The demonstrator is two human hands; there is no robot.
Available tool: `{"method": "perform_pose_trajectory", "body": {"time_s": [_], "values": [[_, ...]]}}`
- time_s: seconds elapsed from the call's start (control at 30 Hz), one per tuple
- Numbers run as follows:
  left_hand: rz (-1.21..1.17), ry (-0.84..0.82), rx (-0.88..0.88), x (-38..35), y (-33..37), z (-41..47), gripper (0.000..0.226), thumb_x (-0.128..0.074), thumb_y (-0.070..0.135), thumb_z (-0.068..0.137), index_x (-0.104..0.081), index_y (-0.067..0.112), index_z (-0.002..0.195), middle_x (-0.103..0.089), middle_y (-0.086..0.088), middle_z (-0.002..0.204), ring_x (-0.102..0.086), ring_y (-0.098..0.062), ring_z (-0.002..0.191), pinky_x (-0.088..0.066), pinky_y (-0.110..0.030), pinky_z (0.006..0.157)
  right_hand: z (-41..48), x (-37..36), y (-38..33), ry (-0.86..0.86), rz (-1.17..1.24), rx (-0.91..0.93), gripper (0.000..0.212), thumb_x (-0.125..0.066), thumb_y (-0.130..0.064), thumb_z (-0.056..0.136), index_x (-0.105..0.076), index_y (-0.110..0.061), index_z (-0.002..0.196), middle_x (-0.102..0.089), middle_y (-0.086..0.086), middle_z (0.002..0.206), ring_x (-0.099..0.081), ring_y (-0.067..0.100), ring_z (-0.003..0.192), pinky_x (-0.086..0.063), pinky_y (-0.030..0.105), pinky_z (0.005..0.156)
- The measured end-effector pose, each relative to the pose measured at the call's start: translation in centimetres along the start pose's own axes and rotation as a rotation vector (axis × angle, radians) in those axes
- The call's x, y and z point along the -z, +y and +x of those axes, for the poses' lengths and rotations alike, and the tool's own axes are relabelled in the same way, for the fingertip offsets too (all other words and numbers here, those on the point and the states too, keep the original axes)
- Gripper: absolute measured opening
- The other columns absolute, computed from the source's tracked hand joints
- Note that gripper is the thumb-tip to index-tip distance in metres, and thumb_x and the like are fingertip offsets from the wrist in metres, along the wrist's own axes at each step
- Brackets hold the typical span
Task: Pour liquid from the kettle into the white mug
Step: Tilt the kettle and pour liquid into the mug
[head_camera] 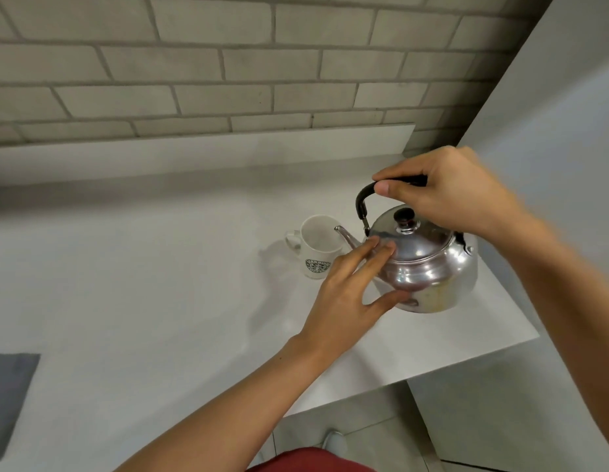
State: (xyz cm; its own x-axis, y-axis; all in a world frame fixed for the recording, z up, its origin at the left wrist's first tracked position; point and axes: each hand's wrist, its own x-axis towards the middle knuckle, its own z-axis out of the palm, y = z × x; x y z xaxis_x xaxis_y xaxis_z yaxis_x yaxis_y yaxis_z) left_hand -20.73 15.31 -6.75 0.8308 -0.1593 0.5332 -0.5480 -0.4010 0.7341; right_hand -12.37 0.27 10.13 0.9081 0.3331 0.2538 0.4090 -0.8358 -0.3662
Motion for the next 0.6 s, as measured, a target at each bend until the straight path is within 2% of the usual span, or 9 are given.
{"method": "perform_pose_trajectory", "body": {"time_s": [0.03,0.1,0.2,0.37,0.5,0.6], "values": [[-0.012,0.022,0.004,-0.3,0.0,0.0,0.067,-0.081,0.035,0.089,-0.057,0.014,0.147,-0.054,-0.009,0.154,-0.054,-0.024,0.14,-0.043,-0.035,0.118,0.4,0.1,-0.1,-0.016,-0.01,0.013,0.022,-0.072,-0.044,0.094,-0.081,-0.035,0.112,-0.076,-0.024,0.107,-0.063,-0.013,0.1,-0.043,0.002,0.082],[-0.04,0.051,0.014,-0.8,0.0,0.2,0.067,-0.081,0.034,0.09,-0.056,0.014,0.148,-0.054,-0.009,0.153,-0.054,-0.024,0.14,-0.047,-0.039,0.115,1.1,0.4,-0.4,-0.054,-0.036,0.036,0.022,-0.072,-0.043,0.094,-0.081,-0.035,0.111,-0.078,-0.019,0.113,-0.069,-0.001,0.108,-0.053,0.021,0.092],[-0.073,0.085,0.038,-1.7,0.1,0.3,0.066,-0.081,0.032,0.09,-0.055,0.014,0.149,-0.053,-0.009,0.153,-0.052,-0.023,0.142,-0.05,-0.041,0.112,2.0,0.7,-0.7,-0.108,-0.096,0.078,0.023,-0.071,-0.042,0.095,-0.081,-0.033,0.113,-0.078,-0.015,0.116,-0.071,0.009,0.108,-0.056,0.034,0.092],[-0.144,0.108,0.077,-2.5,0.3,0.5,0.066,-0.08,0.03,0.092,-0.053,0.017,0.15,-0.05,-0.007,0.154,-0.05,-0.024,0.144,-0.055,-0.046,0.107,3.0,1.0,-1.1,-0.17,-0.117,0.095,0.023,-0.069,-0.046,0.095,-0.081,-0.036,0.112,-0.079,-0.018,0.112,-0.073,0.01,0.099,-0.058,0.038,0.089],[-0.177,0.118,0.072,-2.8,0.3,0.6,0.066,-0.078,0.029,0.093,-0.05,0.019,0.152,-0.047,-0.005,0.154,-0.049,-0.024,0.145,-0.055,-0.047,0.107,3.4,1.3,-1.6,-0.194,-0.129,0.123,0.019,-0.069,-0.046,0.095,-0.081,-0.042,0.109,-0.079,-0.021,0.108,-0.071,0.006,0.096,-0.057,0.032,0.085],[-0.184,0.127,0.065,-2.9,0.5,0.7,0.066,-0.077,0.029,0.094,-0.048,0.02,0.153,-0.046,-0.005,0.154,-0.049,-0.023,0.145,-0.056,-0.046,0.106,3.6,1.6,-1.7,-0.216,-0.137,0.116,0.019,-0.068,-0.047,0.094,-0.08,-0.044,0.108,-0.08,-0.019,0.105,-0.072,0.011,0.097,-0.058,0.039,0.088]]}}
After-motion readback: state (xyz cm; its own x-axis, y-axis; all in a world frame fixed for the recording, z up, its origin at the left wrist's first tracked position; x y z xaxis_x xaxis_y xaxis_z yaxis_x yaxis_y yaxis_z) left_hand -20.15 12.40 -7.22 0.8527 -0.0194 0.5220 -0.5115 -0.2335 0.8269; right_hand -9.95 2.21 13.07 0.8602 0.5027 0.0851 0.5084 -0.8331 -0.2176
